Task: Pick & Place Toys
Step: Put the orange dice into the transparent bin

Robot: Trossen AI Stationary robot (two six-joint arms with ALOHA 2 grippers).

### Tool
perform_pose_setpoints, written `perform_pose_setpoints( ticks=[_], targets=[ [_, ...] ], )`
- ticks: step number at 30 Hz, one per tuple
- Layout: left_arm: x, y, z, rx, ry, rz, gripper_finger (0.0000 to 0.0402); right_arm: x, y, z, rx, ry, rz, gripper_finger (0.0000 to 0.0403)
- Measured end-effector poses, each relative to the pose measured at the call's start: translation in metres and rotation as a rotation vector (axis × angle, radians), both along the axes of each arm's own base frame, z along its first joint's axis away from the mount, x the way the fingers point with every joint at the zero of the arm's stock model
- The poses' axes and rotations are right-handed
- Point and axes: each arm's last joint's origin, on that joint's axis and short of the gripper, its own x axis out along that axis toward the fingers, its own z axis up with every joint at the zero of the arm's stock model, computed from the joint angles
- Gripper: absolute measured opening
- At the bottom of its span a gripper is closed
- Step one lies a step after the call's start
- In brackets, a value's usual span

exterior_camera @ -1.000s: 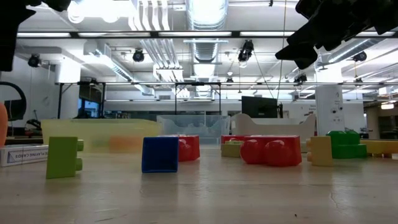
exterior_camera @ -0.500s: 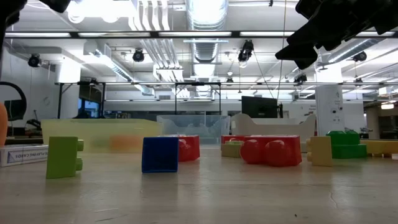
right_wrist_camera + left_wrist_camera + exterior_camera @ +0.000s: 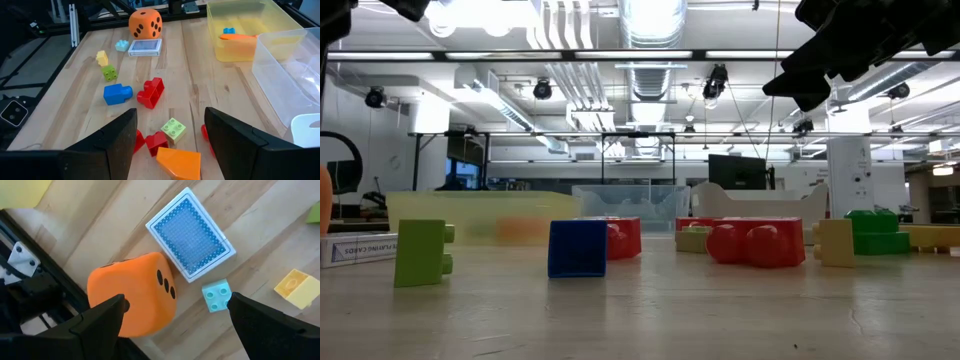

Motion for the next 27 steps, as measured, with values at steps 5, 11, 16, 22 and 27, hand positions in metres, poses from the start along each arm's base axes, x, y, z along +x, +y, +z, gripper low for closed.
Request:
perform_pose_setpoints(
  ticks=[5, 11, 16, 22, 27],
  targets=[
    [-0.004, 0.003, 0.001, 0.034, 0.033, 0.054, 0.0352, 0.000, 0.000, 0.000, 0.000, 0.000, 0.000, 0.0230],
    [-0.001, 0.000, 0.000, -0.001, -0.003, 0.098, 0.0352, 0.000, 0.000, 0.000, 0.000, 0.000, 0.000, 0.0230],
    [-0.006, 0.002, -0.007, 0.006, 0.054, 0.208, 0.0352, 0.000, 0.000, 0.000, 0.000, 0.000, 0.000, 0.0230],
    [-0.016, 0.007, -0.026, 0.019, 0.153, 0.255, 0.0352, 0.000, 0.000, 0.000, 0.000, -0.001, 0.000, 0.0230],
    [-0.020, 0.009, -0.037, 0.008, 0.174, 0.220, 0.0352, 0.000, 0.000, 0.000, 0.000, -0.003, 0.000, 0.0230]
  ],
)
